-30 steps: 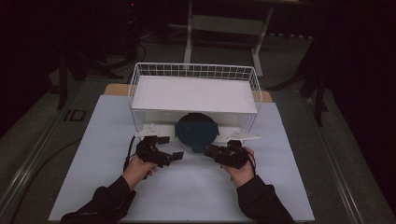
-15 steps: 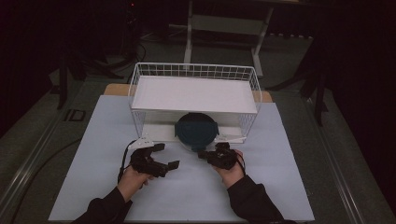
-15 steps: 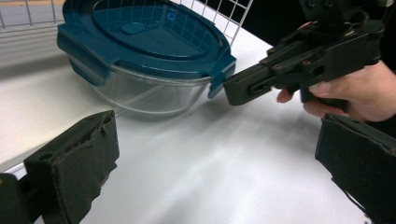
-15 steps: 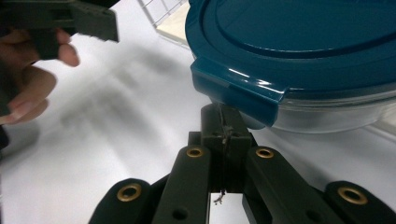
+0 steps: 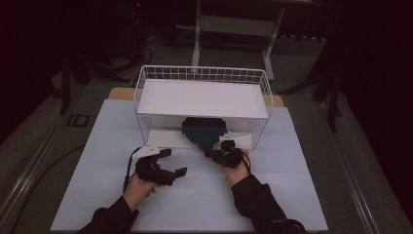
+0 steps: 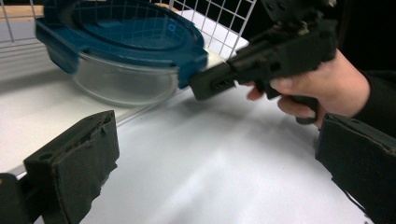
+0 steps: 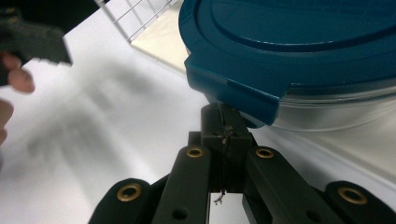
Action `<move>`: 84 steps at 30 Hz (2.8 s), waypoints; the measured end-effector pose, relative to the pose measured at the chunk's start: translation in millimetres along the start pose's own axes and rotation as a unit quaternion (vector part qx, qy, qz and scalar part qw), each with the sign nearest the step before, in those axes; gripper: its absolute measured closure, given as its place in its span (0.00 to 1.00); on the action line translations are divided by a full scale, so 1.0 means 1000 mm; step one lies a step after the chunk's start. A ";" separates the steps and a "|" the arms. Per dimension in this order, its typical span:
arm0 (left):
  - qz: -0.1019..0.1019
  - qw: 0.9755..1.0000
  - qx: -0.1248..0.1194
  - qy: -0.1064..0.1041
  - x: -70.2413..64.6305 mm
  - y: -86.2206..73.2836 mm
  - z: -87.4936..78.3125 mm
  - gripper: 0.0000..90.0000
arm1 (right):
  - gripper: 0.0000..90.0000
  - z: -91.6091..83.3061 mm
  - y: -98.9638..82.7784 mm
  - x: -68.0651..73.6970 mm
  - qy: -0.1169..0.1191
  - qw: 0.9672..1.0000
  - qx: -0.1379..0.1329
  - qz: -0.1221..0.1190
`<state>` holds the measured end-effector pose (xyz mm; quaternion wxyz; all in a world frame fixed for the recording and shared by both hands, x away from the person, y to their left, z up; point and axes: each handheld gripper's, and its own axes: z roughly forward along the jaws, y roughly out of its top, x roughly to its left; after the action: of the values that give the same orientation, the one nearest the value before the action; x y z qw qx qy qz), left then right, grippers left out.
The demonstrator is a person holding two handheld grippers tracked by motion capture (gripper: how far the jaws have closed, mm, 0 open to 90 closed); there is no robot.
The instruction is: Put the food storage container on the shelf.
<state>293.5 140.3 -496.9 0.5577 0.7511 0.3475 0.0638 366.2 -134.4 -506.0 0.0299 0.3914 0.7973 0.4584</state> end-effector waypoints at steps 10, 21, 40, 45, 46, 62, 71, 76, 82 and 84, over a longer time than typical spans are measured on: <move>0.004 1.000 0.000 0.000 -0.001 0.000 0.000 0.00 | 1.00 0.011 0.013 -0.012 -0.013 1.000 -0.009 0.013; 0.019 1.000 -0.003 -0.001 -0.005 0.003 -0.003 0.00 | 0.85 0.000 0.007 0.002 -0.003 1.000 -0.018 -0.016; 0.049 0.999 -0.013 -0.014 -0.021 0.017 -0.022 0.00 | 0.19 -0.056 -0.013 0.015 0.027 0.996 -0.075 -0.036; 0.048 0.999 -0.013 -0.021 -0.023 0.018 -0.029 0.00 | 0.19 -0.073 -0.020 0.014 0.020 0.996 -0.080 -0.042; 0.047 0.999 -0.012 -0.021 -0.024 0.018 -0.030 0.00 | 0.19 -0.076 -0.021 0.014 0.020 0.996 -0.082 -0.041; 0.043 0.999 -0.002 -0.011 -0.022 0.004 -0.052 0.00 | 0.19 -0.113 -0.052 0.007 0.006 0.995 -0.092 -0.042; 0.033 0.999 0.001 -0.007 -0.014 -0.009 -0.064 0.00 | 0.19 -0.131 -0.070 0.003 -0.004 0.995 -0.094 -0.034; 0.042 0.999 0.004 -0.018 -0.015 -0.015 -0.069 0.00 | 0.19 -0.141 -0.076 0.000 -0.012 0.994 -0.100 -0.030; 0.043 0.999 0.002 -0.022 -0.017 -0.021 -0.074 0.00 | 0.19 -0.150 -0.085 -0.003 -0.025 0.994 -0.098 -0.033; 0.043 0.999 0.003 -0.023 -0.018 -0.023 -0.075 0.00 | 0.19 -0.152 -0.089 -0.005 -0.024 0.994 -0.098 -0.030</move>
<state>233.2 192.2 -484.2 0.5596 0.7686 0.3021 0.0694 254.7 -270.1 -486.9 0.1009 0.3732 0.7592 0.5236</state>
